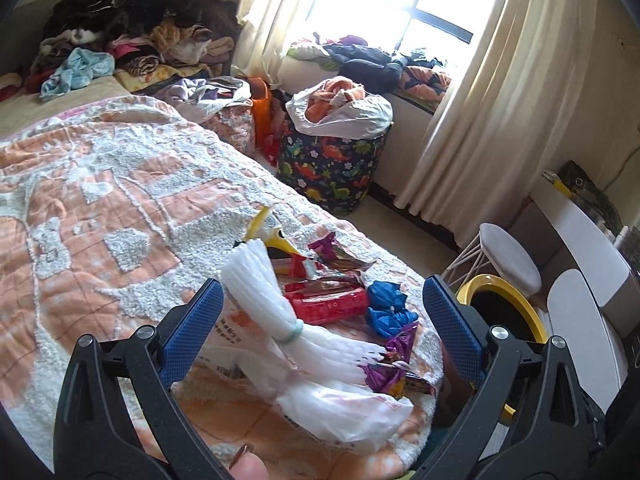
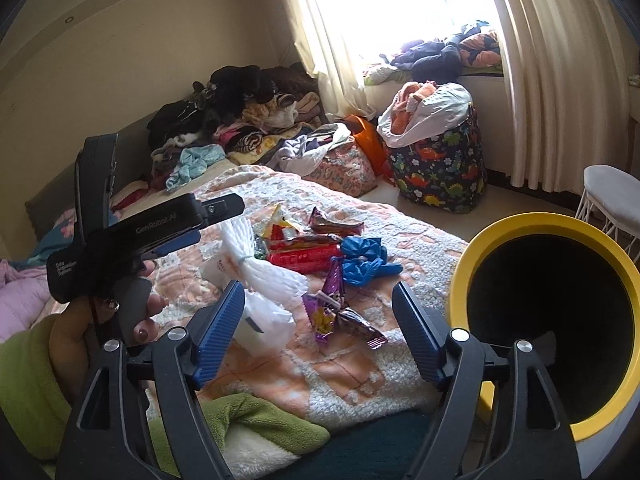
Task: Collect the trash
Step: 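Move both open tools back to the trash on the bed, then grasp a white mesh bundle with the left tool while the right tool grasps the white plastic bag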
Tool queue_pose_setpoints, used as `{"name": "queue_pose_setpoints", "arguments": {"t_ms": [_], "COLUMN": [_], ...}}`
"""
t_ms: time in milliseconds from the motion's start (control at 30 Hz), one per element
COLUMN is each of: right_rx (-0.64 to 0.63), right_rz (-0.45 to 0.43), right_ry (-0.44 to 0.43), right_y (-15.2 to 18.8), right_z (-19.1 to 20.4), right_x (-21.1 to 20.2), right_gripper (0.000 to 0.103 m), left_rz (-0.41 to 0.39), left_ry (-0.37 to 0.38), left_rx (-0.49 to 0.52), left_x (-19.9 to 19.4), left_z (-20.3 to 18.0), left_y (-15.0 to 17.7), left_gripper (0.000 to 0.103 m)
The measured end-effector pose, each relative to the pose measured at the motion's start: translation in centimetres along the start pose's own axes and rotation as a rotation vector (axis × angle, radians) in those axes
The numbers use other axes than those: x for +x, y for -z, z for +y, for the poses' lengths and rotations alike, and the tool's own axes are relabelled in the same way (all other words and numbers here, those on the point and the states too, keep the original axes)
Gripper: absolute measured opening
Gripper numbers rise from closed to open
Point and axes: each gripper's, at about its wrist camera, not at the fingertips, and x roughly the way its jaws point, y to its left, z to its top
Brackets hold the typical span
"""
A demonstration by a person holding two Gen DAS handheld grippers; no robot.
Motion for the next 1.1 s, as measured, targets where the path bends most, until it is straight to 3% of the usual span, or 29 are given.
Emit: {"name": "queue_pose_setpoints", "arguments": {"t_ms": [300,533,733,867,1000,1100], "right_rx": [-0.107,-0.16,-0.2,-0.231,-0.233,-0.21], "right_rz": [0.076,0.148,0.219,0.238,0.23,0.251], "right_ry": [-0.044,-0.059,-0.067,-0.055,-0.037,-0.035], "right_y": [0.4,0.9,1.4,1.9,2.0,2.0], "right_z": [3.3,5.1,6.4,7.1,7.2,6.6], "right_x": [2.9,6.0,8.7,9.8,10.2,10.5], "right_gripper": [0.076,0.076,0.076,0.076,0.061,0.059], "left_rz": [0.013,0.047,0.108,0.136,0.148,0.161], "left_ry": [-0.05,-0.032,0.007,0.026,0.044,0.056], "left_rx": [-0.079,-0.11,-0.143,-0.171,-0.185,-0.193], "left_x": [1.1,2.6,4.4,5.1,5.4,5.6], "left_z": [3.8,5.3,5.7,6.2,6.5,6.5], "left_y": [-0.3,-1.2,-1.1,-0.8,-0.6,-0.4], "left_gripper": [0.092,0.09,0.076,0.072,0.059,0.05]}}
